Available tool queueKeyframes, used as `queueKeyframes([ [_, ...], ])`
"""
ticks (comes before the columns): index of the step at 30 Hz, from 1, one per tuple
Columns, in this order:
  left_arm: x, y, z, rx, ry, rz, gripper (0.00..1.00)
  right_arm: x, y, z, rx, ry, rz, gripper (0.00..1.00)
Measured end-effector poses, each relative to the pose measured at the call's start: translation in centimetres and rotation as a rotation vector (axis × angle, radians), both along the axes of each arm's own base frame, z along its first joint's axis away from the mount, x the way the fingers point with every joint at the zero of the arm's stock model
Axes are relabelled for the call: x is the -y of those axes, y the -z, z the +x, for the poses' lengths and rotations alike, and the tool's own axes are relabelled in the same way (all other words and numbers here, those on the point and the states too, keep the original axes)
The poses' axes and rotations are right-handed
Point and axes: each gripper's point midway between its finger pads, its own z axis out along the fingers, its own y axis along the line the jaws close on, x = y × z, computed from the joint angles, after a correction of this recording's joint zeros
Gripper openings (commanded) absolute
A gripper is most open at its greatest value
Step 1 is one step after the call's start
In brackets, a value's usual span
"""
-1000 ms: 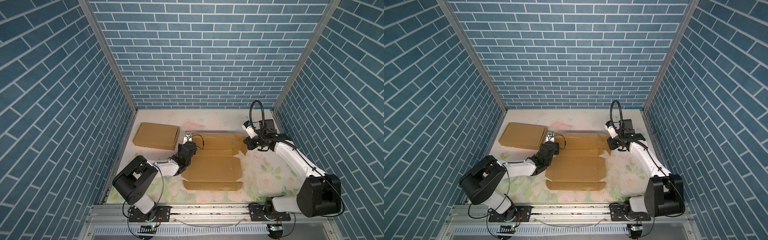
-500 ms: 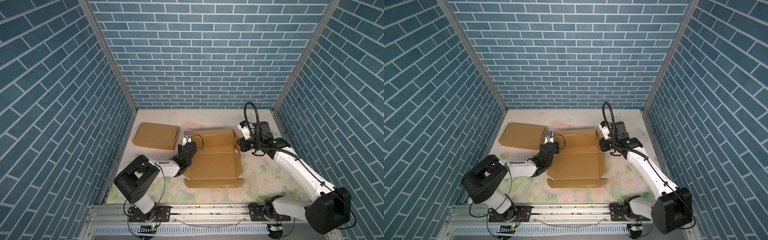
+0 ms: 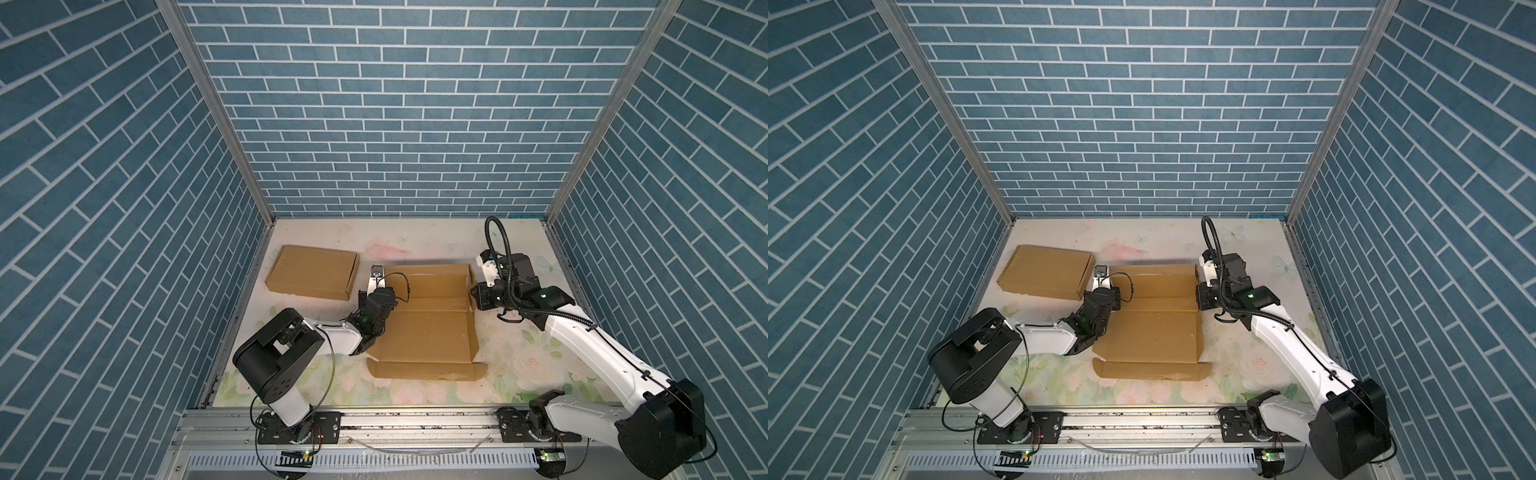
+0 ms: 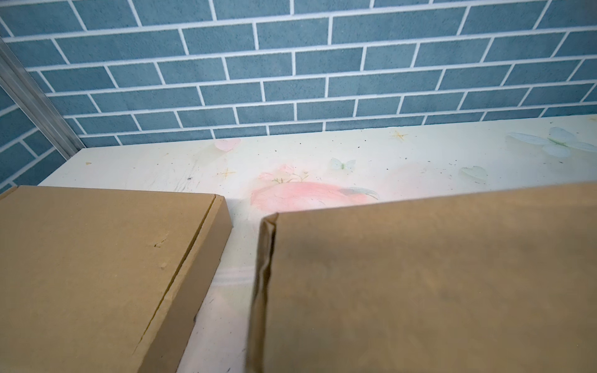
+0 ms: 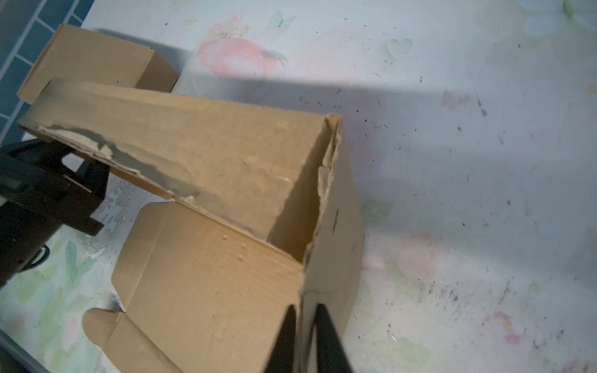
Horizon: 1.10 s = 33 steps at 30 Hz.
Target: Fold the paper box
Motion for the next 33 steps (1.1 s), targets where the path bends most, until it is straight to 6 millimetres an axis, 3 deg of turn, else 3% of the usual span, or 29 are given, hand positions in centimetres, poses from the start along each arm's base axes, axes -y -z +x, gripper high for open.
queueKeyframes([
  [5, -0.7, 0.1, -0.2, -0.03, -0.011, 0.0, 0.0, 3.9, 0.0, 0.3, -0.037, 0.103, 0.004, 0.44],
  [12, -0.7, 0.1, 0.5, -0.076, -0.009, -0.017, 0.0, 5.4, -0.8, -2.1, -0.075, 0.172, 0.012, 0.43],
  [14, -0.7, 0.1, 0.7, -0.091, -0.006, -0.022, 0.0, 5.5, -0.6, -2.5, -0.081, 0.199, 0.017, 0.4],
  [18, -0.7, 0.2, 1.0, -0.112, -0.001, -0.03, 0.0, 5.2, 0.3, -3.8, -0.092, 0.22, 0.026, 0.21],
  [21, -0.6, 0.2, 1.2, -0.123, 0.004, -0.028, 0.0, 3.6, 1.9, -4.3, -0.106, 0.208, 0.038, 0.15],
  [24, -0.5, 0.2, 1.2, -0.125, 0.006, -0.029, 0.0, 2.3, 4.9, -4.6, -0.144, 0.219, 0.056, 0.11],
  [28, -0.4, 0.2, 1.3, -0.129, 0.008, -0.029, 0.0, 2.5, 9.0, -4.3, -0.191, 0.298, 0.056, 0.07],
  [33, -0.3, 0.2, 1.8, -0.139, 0.011, -0.031, 0.0, 2.9, 11.9, -3.4, -0.189, 0.355, 0.043, 0.04],
])
